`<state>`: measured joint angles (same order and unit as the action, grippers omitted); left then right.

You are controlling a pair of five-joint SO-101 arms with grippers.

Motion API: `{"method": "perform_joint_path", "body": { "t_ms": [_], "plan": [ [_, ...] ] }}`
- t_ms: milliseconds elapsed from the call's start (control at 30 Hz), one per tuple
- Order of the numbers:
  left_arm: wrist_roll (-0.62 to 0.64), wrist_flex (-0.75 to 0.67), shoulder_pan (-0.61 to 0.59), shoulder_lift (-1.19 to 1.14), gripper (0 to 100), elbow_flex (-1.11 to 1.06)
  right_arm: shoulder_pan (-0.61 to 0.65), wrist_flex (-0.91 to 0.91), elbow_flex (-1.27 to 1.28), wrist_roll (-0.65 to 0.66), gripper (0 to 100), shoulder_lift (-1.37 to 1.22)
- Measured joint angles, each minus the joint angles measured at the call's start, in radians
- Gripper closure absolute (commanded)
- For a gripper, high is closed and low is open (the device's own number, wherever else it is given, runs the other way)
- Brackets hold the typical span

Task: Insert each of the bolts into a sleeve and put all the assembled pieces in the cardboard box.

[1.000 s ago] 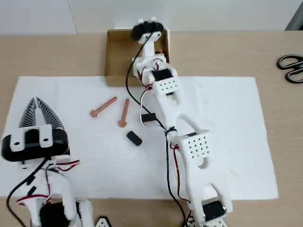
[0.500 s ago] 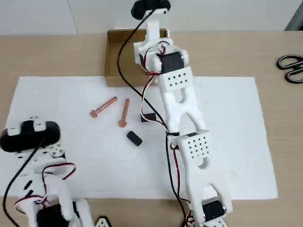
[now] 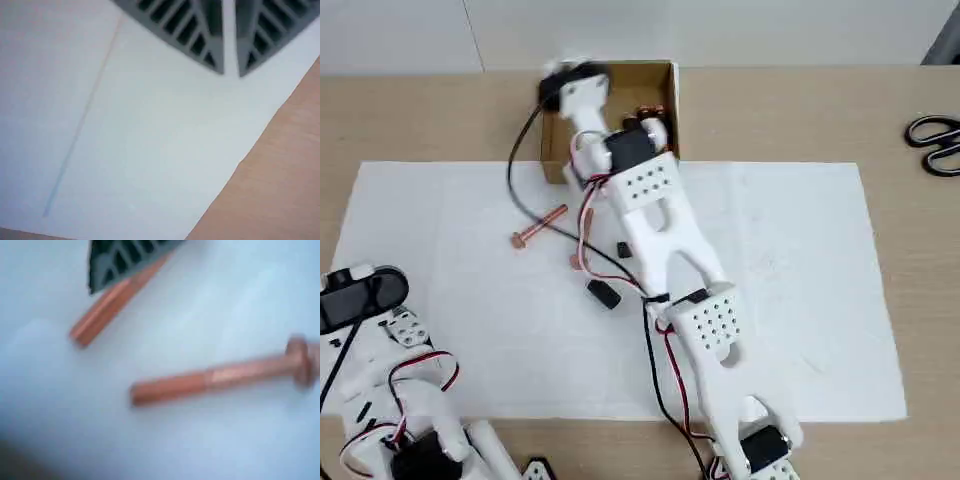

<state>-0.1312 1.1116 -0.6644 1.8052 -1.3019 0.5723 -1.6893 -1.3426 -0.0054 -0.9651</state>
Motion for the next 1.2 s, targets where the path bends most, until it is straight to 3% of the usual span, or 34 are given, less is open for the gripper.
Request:
{"method": "perform_joint_path", "body": {
  "t_ms": [133, 533, 833, 1200],
  "plan": [
    [0.0, 0.0, 0.0, 0.0, 99, 0.0, 0.044, 0.0, 0.236, 0.072, 80.0, 0.143],
    [0.0, 0.0, 0.0, 0.0, 99, 0.0, 0.077, 0.003, 1.01, 0.083, 79.8, 0.666],
    [0.0, 0.0, 0.0, 0.0, 99, 0.0, 0.025, 0.02, 1.054, 0.109, 80.0, 0.687],
    [0.0, 0.0, 0.0, 0.0, 99, 0.0, 0.157, 0.058, 1.056, 0.16, 80.0, 0.606]
  ]
}}
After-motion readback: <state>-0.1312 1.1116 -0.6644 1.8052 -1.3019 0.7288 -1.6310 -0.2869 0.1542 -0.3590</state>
